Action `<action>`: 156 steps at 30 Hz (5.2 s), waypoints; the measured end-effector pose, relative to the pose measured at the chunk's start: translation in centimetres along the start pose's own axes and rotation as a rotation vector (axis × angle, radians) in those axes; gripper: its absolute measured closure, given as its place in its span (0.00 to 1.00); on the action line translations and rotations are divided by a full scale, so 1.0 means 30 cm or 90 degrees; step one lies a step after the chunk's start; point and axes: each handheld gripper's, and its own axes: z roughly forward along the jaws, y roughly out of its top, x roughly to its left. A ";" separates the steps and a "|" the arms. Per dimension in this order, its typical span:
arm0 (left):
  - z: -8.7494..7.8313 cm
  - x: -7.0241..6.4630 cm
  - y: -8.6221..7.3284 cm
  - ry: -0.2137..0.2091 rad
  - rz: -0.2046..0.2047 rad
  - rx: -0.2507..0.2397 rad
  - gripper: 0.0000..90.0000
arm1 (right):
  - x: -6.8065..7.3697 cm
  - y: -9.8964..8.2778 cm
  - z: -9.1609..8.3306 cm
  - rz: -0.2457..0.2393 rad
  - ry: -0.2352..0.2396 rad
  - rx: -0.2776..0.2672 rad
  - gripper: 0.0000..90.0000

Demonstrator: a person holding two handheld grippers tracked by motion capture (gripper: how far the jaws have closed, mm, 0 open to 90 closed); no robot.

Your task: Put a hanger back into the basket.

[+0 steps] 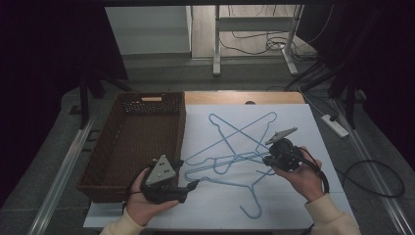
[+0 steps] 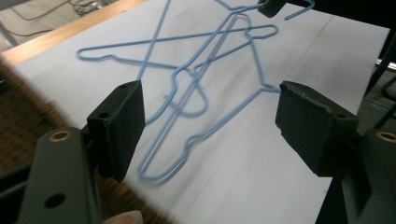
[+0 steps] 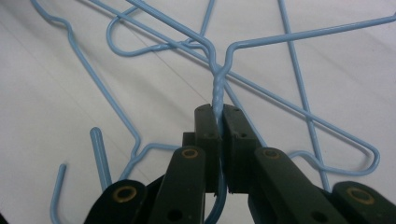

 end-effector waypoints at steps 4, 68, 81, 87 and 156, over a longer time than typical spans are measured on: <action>0.061 -0.017 0.042 -0.007 0.013 0.017 0.28 | 0.010 -0.002 -0.017 -0.009 -0.001 0.002 0.96; 0.403 -0.065 0.179 -0.016 0.079 0.141 0.96 | -0.112 -0.078 -0.253 0.145 0.018 -0.401 0.43; 0.317 -0.033 0.211 -0.047 0.011 0.086 0.96 | -0.119 -0.217 -0.160 0.139 0.030 -0.365 0.40; 0.221 -0.029 0.259 -0.075 -0.003 0.045 0.96 | -0.123 -0.270 -0.097 0.140 0.026 -0.341 0.38; -0.267 0.560 -0.133 -0.012 -0.145 0.022 0.96 | -0.097 -0.309 0.015 0.132 -0.015 -0.262 0.35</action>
